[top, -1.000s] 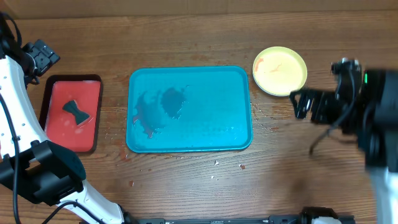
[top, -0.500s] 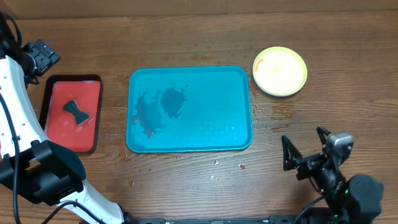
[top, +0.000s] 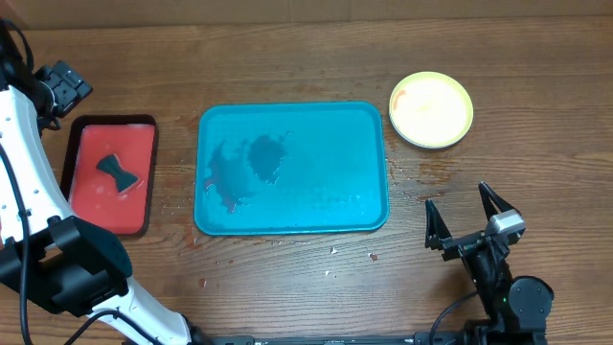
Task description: Clean dirty plates on tray and stack at the side
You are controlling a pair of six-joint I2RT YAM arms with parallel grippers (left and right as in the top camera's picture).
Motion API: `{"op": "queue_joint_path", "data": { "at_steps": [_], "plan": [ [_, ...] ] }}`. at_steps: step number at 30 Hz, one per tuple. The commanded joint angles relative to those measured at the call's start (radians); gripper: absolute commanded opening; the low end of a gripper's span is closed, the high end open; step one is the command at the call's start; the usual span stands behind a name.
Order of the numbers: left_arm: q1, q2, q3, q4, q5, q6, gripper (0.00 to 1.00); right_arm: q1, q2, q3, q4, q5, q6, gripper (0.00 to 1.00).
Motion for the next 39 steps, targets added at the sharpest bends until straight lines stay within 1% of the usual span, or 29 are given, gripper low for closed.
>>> {"op": "queue_joint_path", "data": {
  "at_steps": [1, 7, 9, 39],
  "plan": [
    [0.01, 0.008, 0.004, 0.001, 0.0, 0.005, 1.0, 0.005, -0.012, -0.011, 0.011, 0.094, 0.007, 1.0],
    [0.01, 0.008, 0.004, 0.001, 0.0, 0.005, 1.0, 0.003, -0.012, -0.01, -0.108, 0.21, 0.005, 1.0],
    [0.01, 0.008, 0.004, 0.001, 0.0, 0.005, 1.0, 0.003, -0.012, -0.01, -0.11, 0.234, 0.006, 1.0],
    [0.01, 0.008, 0.004, 0.001, 0.0, 0.005, 1.0, 0.004, -0.012, -0.01, -0.108, 0.233, 0.006, 1.0]
  ]
}}
